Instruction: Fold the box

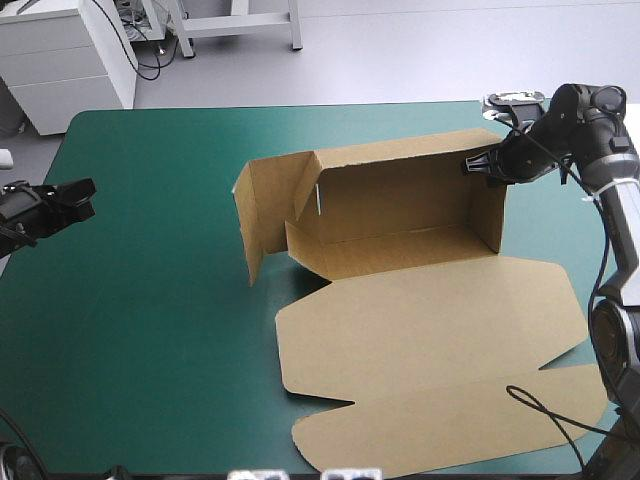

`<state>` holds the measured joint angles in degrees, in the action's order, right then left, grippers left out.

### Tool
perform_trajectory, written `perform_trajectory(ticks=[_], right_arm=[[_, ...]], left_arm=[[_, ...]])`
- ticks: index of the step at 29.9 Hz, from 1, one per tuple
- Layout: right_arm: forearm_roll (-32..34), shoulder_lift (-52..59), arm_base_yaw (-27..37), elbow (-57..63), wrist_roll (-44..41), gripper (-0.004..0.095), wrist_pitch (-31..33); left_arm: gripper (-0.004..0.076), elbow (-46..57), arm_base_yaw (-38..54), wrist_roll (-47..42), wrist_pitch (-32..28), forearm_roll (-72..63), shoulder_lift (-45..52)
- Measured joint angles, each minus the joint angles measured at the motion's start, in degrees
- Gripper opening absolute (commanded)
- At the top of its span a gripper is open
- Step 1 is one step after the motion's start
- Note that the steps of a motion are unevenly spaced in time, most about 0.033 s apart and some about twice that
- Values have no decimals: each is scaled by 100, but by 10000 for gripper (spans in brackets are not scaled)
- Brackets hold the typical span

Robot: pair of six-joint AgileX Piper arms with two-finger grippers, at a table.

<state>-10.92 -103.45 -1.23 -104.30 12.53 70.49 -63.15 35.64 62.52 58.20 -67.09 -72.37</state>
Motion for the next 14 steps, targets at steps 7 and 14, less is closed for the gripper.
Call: perform_trajectory(ticks=[7, 14], right_arm=[[68, 367, -153, -26, -608, -11, 93], [136, 849, -646, 253, -1009, -12, 101]], left_arm=[[9, 0, -147, 23, 13, -69, -110], [9, 0, -398, 223, -49, -95, -136]])
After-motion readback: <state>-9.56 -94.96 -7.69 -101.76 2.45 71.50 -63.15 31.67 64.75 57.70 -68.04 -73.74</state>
